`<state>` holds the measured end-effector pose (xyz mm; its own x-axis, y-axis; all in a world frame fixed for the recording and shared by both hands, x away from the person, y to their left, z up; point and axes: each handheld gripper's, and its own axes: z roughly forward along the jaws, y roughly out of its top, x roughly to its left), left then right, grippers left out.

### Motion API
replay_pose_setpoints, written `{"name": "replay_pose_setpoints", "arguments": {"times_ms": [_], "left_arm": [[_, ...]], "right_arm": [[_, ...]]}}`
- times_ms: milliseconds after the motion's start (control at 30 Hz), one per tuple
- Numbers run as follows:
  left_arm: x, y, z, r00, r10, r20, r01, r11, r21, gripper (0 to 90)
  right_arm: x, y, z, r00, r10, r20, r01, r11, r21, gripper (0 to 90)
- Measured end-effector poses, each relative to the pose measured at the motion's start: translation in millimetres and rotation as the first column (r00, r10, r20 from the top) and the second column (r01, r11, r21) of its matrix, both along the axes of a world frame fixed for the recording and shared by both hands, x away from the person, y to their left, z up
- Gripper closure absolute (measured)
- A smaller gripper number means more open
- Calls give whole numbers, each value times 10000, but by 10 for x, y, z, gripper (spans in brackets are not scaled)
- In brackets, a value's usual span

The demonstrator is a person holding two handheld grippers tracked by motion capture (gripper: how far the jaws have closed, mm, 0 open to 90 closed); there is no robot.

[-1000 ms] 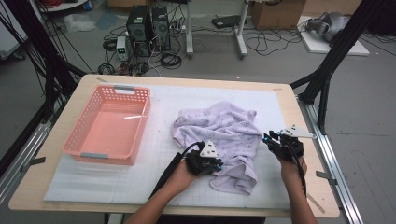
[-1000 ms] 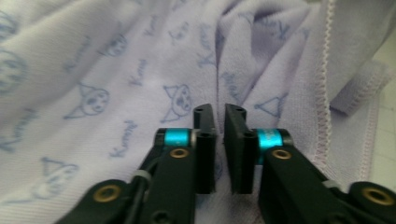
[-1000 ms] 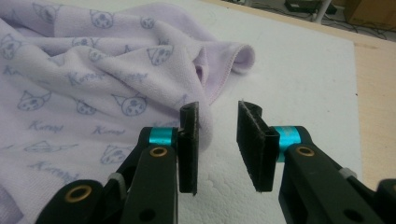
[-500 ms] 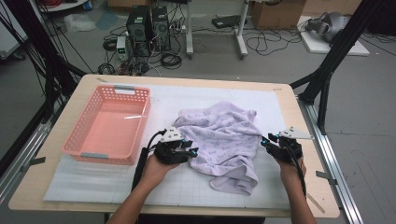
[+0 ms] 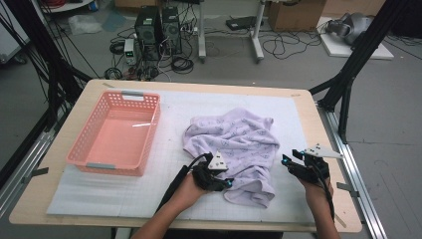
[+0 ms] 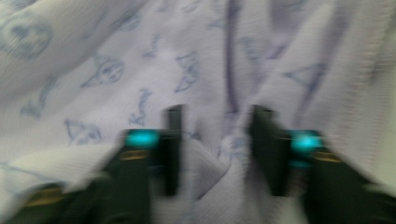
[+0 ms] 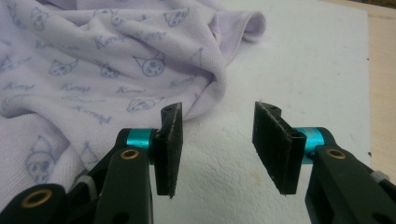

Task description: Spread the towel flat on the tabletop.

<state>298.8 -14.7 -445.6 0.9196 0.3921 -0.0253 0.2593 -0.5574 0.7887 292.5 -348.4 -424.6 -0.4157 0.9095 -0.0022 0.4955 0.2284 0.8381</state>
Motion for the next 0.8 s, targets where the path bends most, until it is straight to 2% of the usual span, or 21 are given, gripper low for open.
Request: {"name": "replay_pose_setpoints", "arguments": {"times_ms": [67, 133, 167, 200, 267, 300, 367, 433, 467, 633, 700, 767, 800], "left_arm": [[3, 36, 21, 10000, -4, 69, 5, 9999, -145, 793], [29, 122, 48, 9993, 376, 7, -375, 9975, -592, 818], [49, 196, 70, 9978, 658, -39, -659, 9936, -921, 818], [73, 303, 101, 9954, 954, -110, -960, 9855, -1399, 819], [102, 467, 152, 9911, 1333, 22, -1311, 9775, -1649, 819], [116, 569, 180, 9886, 1502, 88, -1466, 9749, -1674, 819], [125, 765, 216, 9793, 2020, 107, -1964, 9621, -1889, 820], [123, 952, 228, 9698, 2439, 88, -2371, 9499, -2035, 824], [115, 1048, 225, 9629, 2698, 111, -2618, 9428, -2061, 826], [94, 1276, 200, 9403, 3397, 193, -3291, 9225, -2017, 873], [90, 1315, 190, 9354, 3533, 163, -3428, 9169, -2043, 873], [76, 1306, 177, 9375, 3478, 114, -3383, 9185, -2046, 873], [66, 1289, 171, 9403, 3401, 130, -3308, 9223, -1998, 864]], "right_arm": [[1, -1, -9, 10000, -11, -26, 11, 10000, -10, 522], [7, 5, -18, 10000, 28, -28, -28, 10000, -10, 522], [9, 10, -23, 10000, 40, -68, -40, 10000, -12, 524], [12, 13, -29, 9999, 68, -90, -69, 10000, -44, 525], [21, 18, -50, 9998, 86, -162, -87, 10000, -18, 527], [28, 24, -64, 9997, 75, -237, -75, 10000, 2, 529], [45, 55, -103, 9986, 249, -470, -250, 9997, -14, 537], [57, 106, -122, 9975, 471, -518, -476, 9988, -92, 542], [57, 145, -124, 9969, 571, -545, -576, 9983, -83, 545], [68, 340, -126, 9903, 1247, -608, -1245, 9922, 73, 552], [79, 435, -160, 9828, 1648, -830, -1644, 9863, 112, 551], [90, 532, -194, 9724, 2057, -1104, -2031, 9785, 348, 545], [93, 579, -206, 9667, 2252, -1212, -2212, 9742, 457, 539]]}}
